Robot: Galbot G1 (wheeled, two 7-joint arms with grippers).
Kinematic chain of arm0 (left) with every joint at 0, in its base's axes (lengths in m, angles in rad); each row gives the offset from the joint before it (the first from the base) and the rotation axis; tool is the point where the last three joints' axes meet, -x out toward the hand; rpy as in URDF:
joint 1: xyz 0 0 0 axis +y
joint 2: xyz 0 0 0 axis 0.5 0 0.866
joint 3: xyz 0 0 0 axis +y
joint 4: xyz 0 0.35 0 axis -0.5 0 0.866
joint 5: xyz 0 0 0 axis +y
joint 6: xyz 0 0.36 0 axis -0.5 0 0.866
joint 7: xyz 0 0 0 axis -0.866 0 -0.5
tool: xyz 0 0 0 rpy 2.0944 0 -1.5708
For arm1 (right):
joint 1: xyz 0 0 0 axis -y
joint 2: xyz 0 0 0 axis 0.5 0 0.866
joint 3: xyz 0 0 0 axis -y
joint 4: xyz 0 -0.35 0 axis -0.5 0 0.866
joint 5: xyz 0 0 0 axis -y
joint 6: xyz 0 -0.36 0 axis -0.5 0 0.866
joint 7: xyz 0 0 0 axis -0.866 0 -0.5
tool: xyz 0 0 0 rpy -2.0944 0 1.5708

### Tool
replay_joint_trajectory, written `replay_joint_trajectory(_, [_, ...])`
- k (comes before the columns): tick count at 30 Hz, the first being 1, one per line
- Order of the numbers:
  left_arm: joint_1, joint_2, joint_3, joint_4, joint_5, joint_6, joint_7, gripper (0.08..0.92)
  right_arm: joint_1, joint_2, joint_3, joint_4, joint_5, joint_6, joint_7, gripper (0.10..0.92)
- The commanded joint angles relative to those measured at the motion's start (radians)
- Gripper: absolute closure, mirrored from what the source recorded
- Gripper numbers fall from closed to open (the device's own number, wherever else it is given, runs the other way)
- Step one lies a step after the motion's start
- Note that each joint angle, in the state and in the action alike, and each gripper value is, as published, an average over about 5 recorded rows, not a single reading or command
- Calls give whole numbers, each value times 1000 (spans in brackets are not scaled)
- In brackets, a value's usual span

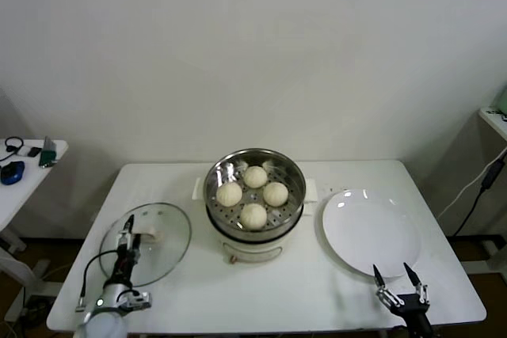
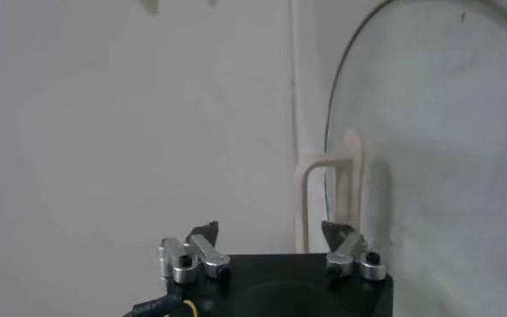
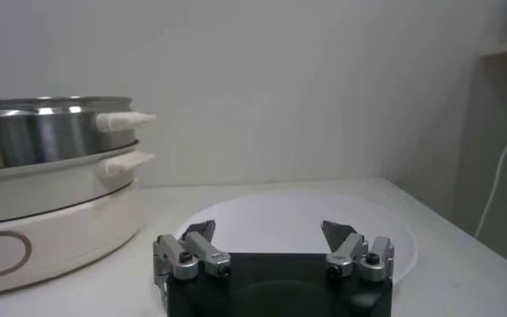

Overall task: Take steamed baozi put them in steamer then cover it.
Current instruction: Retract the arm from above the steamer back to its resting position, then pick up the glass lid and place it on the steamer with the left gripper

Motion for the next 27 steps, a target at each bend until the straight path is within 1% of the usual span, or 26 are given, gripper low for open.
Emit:
replay_joint_trajectory(1, [-38, -6, 3, 58, 39, 9, -1, 277, -4, 7, 4, 3, -8, 6, 0, 203])
replay_joint_trajectory(11, [-38, -13, 4, 59, 43, 21, 1, 563, 5, 23, 1, 11, -30, 4, 1, 203])
replay_joint_trajectory(16, [-30, -16, 4, 31, 28, 29, 2, 710, 11, 30, -3, 18, -42, -2, 4, 203])
replay_joint_trajectory(19, [-8, -13, 9, -31, -7, 56, 23, 796, 12, 31, -2, 28, -44, -10, 5, 203])
replay_joint_trajectory(21, [14, -4, 15, -100, -48, 86, 48, 840, 12, 30, 0, 37, -45, -15, 6, 203])
replay_joint_trajectory(24, [43, 24, 22, -215, -111, 137, 89, 862, 13, 30, 5, 56, -52, -29, 15, 203])
replay_joint_trajectory(27, [58, 78, 26, -337, -168, 195, 140, 862, 17, 31, 13, 74, -75, -50, 33, 203])
